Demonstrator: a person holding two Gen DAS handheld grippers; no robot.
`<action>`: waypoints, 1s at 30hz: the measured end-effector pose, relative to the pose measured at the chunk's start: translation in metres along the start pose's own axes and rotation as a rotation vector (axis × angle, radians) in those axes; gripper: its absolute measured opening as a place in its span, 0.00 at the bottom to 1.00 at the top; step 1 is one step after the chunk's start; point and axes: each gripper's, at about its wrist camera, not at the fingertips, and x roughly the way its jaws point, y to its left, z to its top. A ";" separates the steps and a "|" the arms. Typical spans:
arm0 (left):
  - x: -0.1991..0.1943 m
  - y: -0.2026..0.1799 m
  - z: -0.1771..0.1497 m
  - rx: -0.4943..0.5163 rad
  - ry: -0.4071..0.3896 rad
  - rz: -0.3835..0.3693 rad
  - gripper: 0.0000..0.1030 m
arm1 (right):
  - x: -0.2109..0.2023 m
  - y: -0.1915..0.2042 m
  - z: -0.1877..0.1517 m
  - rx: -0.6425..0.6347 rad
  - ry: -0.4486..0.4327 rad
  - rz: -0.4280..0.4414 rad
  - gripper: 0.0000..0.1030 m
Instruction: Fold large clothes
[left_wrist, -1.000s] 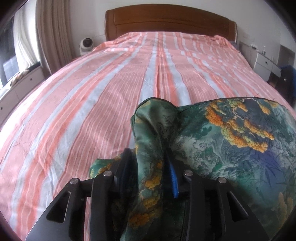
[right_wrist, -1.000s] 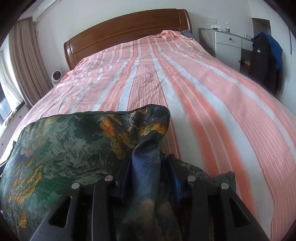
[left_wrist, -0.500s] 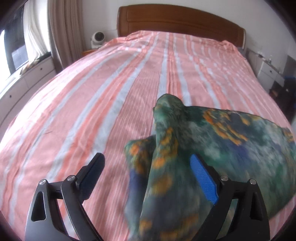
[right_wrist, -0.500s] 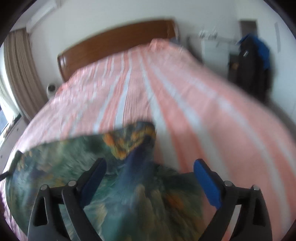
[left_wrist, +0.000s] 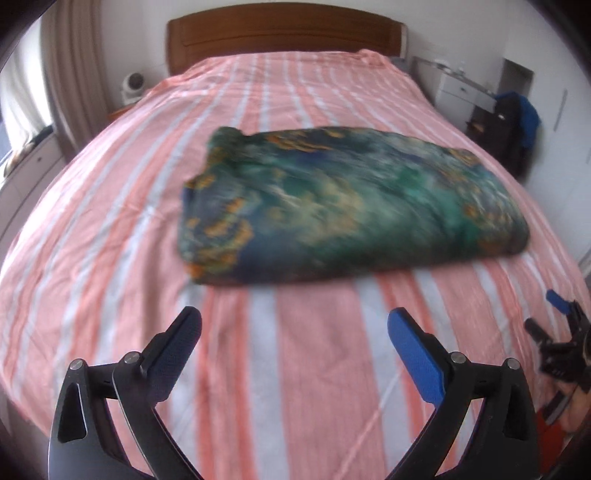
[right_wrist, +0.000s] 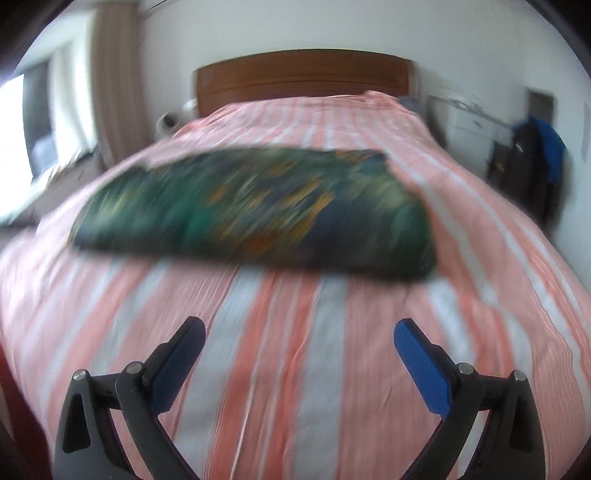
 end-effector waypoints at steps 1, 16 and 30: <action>0.006 -0.010 -0.007 0.018 -0.007 0.005 0.98 | -0.001 0.008 -0.012 -0.050 0.002 -0.007 0.98; 0.076 -0.046 -0.069 0.033 -0.063 0.014 1.00 | 0.022 -0.002 -0.060 -0.010 0.023 0.058 1.00; 0.072 -0.052 -0.086 0.045 -0.096 0.038 1.00 | 0.026 0.001 -0.063 -0.018 -0.005 0.039 1.00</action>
